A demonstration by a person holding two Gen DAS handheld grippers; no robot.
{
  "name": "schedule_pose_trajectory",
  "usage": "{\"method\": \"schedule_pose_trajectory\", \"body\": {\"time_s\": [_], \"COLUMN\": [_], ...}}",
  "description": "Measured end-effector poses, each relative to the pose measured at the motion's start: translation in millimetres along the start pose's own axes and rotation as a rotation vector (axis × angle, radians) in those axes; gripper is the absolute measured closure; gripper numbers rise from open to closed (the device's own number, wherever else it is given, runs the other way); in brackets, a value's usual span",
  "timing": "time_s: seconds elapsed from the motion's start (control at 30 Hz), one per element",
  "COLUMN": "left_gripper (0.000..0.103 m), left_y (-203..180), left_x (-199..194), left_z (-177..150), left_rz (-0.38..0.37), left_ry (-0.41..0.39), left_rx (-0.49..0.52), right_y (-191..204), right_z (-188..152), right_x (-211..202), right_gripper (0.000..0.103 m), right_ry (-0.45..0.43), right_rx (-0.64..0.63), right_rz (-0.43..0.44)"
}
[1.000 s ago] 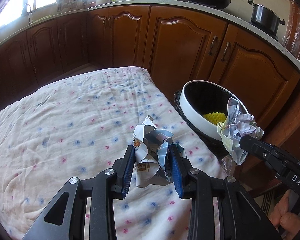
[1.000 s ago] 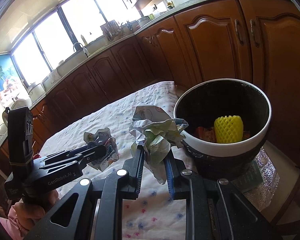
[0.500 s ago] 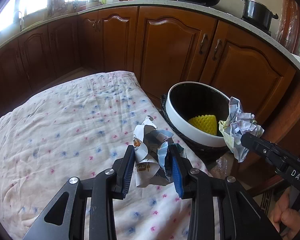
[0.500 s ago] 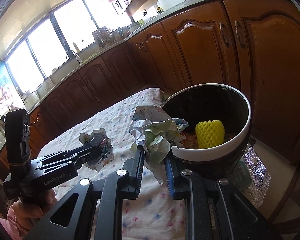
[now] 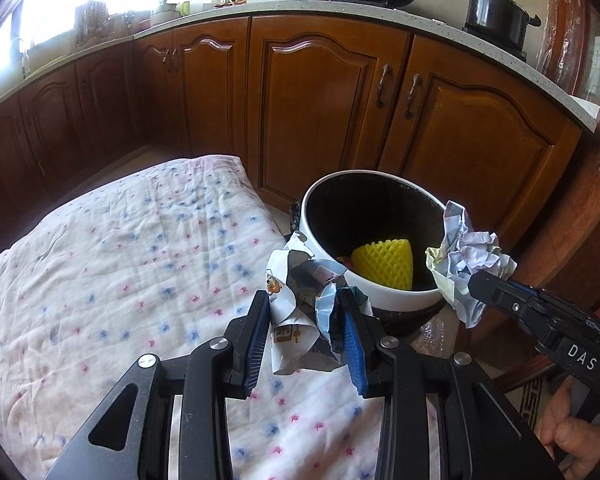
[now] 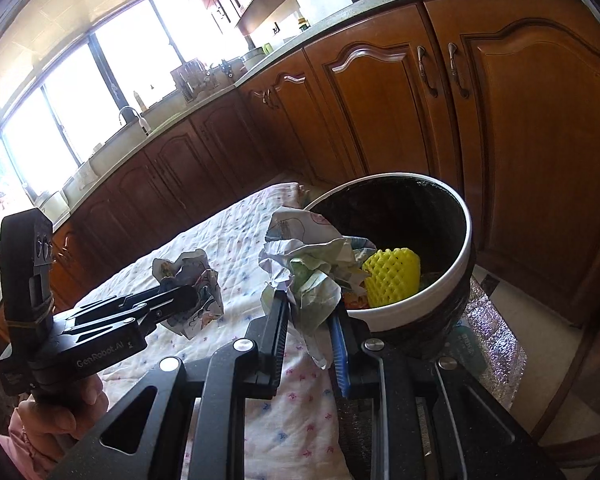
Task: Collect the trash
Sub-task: 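Carry both crumpled papers over the bin, then open both tools over the bin to drop the papers and withdraw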
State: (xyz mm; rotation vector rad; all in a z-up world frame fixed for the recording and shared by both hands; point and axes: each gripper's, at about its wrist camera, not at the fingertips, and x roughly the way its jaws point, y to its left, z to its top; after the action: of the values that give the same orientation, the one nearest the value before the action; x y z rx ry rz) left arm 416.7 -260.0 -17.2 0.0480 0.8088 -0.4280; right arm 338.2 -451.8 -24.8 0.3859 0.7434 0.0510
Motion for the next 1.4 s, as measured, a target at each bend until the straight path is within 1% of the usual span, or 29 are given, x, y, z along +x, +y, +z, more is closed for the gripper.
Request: {"method": "schedule_pose_trajectory", "body": {"time_s": [0.2,0.77,1.03,1.4], "left_gripper": [0.069,0.069,0.069,0.069], "left_y": [-4.0,-17.4,-27.4,-39.9], "left_x": [9.3,31.6,52.6,82.9], "left_z": [5.9,34.6,47.1,63.3], "left_rz": [-0.007,-0.027,-0.032,-0.035], "left_ry": [0.005,0.018,0.045,0.093], "left_rx": [0.014,0.056,0.078,0.088], "right_y": [-1.5,-22.6,-33.7,-47.7], "right_z": [2.9,22.4,38.6,47.5], "right_x": [0.5,13.6,25.8,39.6], "right_gripper": [0.082,0.082,0.082,0.081], "right_ry": [0.001,0.021,0.049,0.093], "right_rx": [0.0,0.008,0.004,0.005], "right_rz": [-0.015,-0.057,-0.08,-0.1]}}
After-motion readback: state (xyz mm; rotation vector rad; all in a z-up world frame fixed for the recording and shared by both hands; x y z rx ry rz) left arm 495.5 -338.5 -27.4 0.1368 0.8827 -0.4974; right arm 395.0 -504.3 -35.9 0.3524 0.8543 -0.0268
